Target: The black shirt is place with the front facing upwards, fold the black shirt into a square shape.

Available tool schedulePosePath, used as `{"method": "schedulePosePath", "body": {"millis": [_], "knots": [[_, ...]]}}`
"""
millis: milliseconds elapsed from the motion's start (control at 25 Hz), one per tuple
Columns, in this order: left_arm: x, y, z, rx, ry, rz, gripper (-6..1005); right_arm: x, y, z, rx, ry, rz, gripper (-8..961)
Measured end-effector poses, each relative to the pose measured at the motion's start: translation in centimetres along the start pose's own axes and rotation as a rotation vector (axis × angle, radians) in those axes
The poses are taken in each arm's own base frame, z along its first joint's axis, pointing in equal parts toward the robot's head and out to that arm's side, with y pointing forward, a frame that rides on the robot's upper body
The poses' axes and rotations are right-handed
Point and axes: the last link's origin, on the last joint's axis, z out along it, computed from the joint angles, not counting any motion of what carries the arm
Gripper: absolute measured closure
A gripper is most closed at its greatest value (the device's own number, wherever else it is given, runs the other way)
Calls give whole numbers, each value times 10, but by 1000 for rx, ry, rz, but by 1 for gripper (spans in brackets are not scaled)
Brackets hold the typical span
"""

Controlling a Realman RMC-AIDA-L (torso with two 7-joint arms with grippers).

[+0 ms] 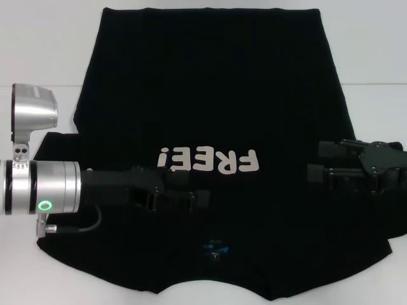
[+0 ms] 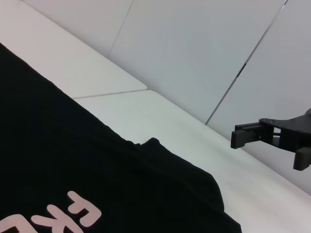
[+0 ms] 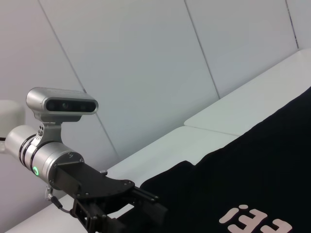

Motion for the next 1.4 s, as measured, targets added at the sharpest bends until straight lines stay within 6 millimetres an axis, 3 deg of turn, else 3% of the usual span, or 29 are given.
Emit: {"method": "schedulePosePath", "body": {"millis": [560,720,1200,1400], "knots": [[-1,-8,-10,47,14,-34,125,-1,0,0,0,-5,-1,39],[-3,-23,-34,136,51,-133,125,-2,0,1,-2,-18,0,40],[-29,-52,-137,434,163,-398,125,-6,0,11,5,-46,2,41],[-42,-59,-161,533,173,-452,124,-8,0,14,6,-48,-3,41]]}}
